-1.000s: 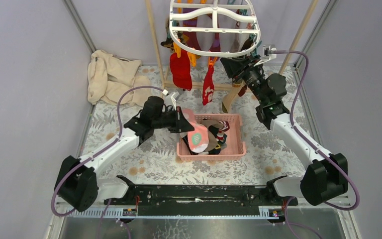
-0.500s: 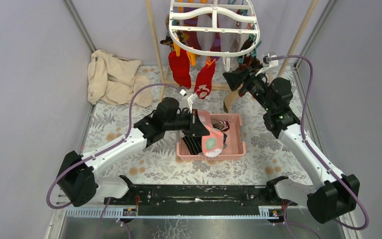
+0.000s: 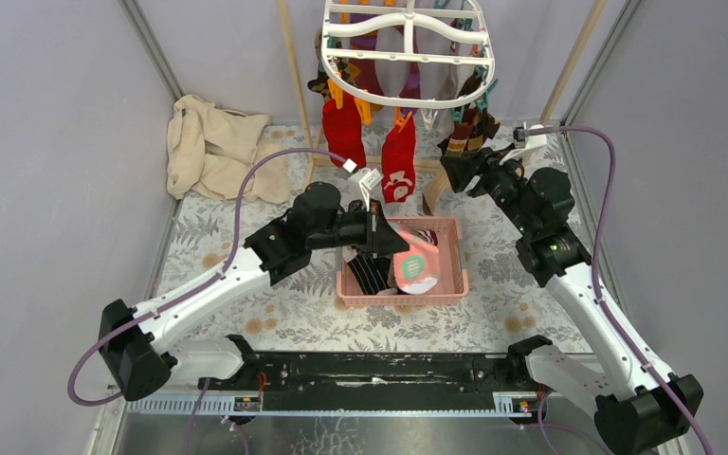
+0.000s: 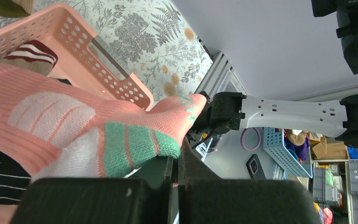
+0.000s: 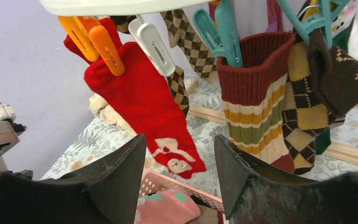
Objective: Remove the socks clipped to the hanger
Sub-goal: Place the sock in the bin.
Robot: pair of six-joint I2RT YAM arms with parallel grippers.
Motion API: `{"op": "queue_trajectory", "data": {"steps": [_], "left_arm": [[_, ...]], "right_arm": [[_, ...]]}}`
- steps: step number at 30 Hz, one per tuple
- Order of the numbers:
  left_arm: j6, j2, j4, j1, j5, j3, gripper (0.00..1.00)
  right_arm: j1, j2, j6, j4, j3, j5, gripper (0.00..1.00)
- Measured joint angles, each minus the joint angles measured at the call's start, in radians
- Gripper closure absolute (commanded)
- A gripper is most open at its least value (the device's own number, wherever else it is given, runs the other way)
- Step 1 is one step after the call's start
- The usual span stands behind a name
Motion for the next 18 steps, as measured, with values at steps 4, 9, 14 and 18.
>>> {"op": "queue_trajectory", "data": {"steps": [4, 9, 14, 18], "left_arm": [[0.004, -0.002, -0.034, -0.017, -0.03, 0.027, 0.99], [0.016, 0.003, -0.036, -0.021, -0.063, 0.028, 0.92], [0.015, 0.017, 0.013, 0.033, -0.085, -0.094, 0.87], [0.007, 0.061, 0.061, 0.126, -0.101, -0.23, 0.59]], "right_arm": [[-0.005, -0.013, -0.01, -0.025, 0.0, 0.024, 0.37], [-0.013, -0.014, -0.013, -0.071, 0.0, 0.071, 0.35], [-0.039, 0.005, -0.011, -0.107, 0.001, 0.108, 0.33], [-0.065, 0.047, -0.009, -0.125, 0.002, 0.122, 0.32]]}}
